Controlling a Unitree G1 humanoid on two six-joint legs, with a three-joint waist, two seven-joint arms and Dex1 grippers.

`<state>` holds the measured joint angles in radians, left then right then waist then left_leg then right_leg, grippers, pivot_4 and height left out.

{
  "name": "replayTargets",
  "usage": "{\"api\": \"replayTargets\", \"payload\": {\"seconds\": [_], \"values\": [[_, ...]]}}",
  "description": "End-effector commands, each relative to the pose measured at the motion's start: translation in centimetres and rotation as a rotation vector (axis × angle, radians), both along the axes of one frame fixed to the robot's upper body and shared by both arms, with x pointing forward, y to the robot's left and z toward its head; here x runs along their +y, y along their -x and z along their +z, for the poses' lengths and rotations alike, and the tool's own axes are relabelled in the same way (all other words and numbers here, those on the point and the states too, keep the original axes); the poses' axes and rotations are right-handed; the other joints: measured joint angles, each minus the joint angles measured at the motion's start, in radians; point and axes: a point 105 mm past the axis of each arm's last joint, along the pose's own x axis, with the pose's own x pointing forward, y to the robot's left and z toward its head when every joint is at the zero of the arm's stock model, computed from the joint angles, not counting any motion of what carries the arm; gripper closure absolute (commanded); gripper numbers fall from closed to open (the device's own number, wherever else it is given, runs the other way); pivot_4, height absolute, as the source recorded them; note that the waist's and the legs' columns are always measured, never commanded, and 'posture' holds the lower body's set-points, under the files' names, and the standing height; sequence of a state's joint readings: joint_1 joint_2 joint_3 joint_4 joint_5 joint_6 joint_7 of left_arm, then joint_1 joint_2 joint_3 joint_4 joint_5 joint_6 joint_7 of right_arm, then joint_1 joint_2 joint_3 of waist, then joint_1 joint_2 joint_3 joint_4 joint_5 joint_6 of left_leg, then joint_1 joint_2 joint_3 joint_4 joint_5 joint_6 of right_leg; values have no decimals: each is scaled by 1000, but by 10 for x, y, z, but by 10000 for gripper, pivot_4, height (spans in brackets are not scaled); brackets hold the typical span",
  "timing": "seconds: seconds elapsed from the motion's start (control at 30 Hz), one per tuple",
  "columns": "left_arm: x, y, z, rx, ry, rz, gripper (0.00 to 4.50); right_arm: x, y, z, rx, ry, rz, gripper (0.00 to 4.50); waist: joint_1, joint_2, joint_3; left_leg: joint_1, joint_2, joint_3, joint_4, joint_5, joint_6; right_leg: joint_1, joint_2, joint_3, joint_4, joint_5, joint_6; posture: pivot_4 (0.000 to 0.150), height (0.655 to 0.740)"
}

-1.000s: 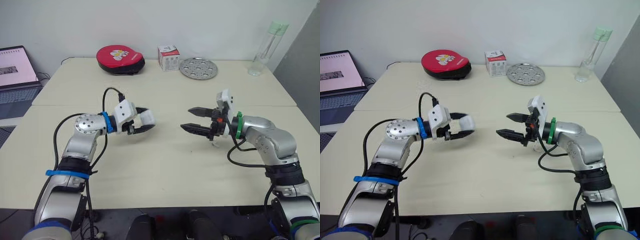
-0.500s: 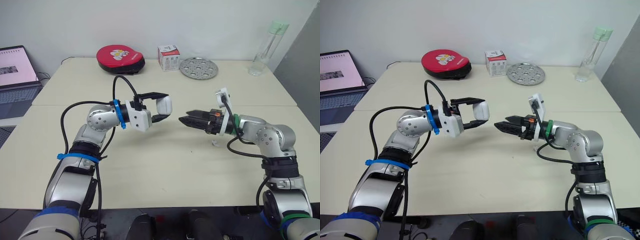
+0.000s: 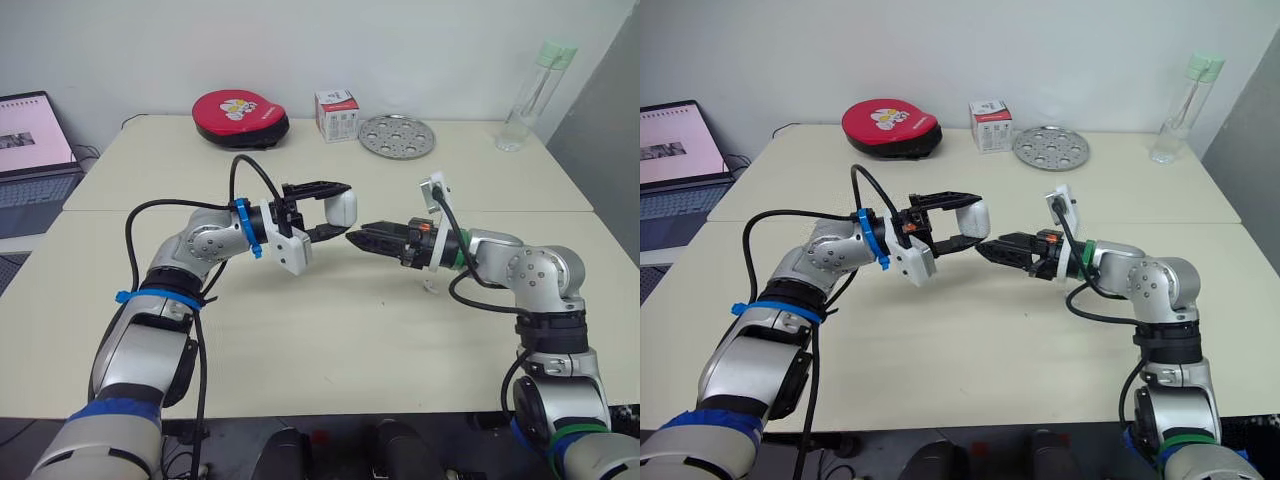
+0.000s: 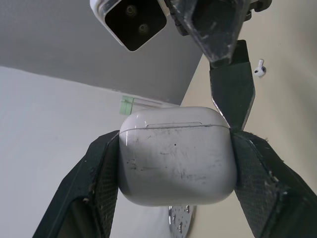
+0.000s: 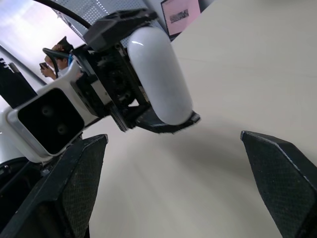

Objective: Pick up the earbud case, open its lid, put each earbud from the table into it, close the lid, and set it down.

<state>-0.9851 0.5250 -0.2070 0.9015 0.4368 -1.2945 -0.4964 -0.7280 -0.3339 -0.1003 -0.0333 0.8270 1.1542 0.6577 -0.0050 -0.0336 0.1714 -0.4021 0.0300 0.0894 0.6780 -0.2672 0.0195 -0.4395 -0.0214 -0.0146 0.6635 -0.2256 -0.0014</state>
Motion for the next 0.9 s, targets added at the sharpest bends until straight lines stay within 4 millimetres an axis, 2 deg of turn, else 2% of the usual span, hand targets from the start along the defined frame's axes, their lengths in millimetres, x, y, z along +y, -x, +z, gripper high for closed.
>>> {"api": "replayTargets", "payload": {"seconds": [0.03,0.5,0.6,0.83,0.87,0.9], "values": [[-3,4,16,-73,29,-37,16964,2,2,18,-52,-36,4,0,0,0,0,0,0,0,0,0,0,0,0,0,0,0,0,1500,7400],[-7,8,18,-87,44,-75,16964,8,-4,23,-107,-20,2,0,0,0,0,0,0,0,0,0,0,0,0,0,0,0,0,1500,7400],[-7,8,18,-85,45,-78,16964,9,-5,22,-112,-17,2,5908,0,0,0,0,0,0,0,0,0,0,0,0,0,0,0,1500,7400],[-8,9,14,-69,55,-81,16964,10,-5,20,-124,1,10,30907,0,0,0,0,0,0,0,0,0,0,0,0,0,0,0,1500,7400],[-8,9,13,-66,55,-83,16964,10,-5,19,-126,4,9,33881,0,0,0,0,0,0,0,0,0,0,0,0,0,0,0,1500,7400],[-9,10,13,-64,60,-85,16964,9,-5,19,-129,7,9,34228,0,0,0,0,0,0,0,0,0,0,0,0,0,0,0,1500,7400]]}}
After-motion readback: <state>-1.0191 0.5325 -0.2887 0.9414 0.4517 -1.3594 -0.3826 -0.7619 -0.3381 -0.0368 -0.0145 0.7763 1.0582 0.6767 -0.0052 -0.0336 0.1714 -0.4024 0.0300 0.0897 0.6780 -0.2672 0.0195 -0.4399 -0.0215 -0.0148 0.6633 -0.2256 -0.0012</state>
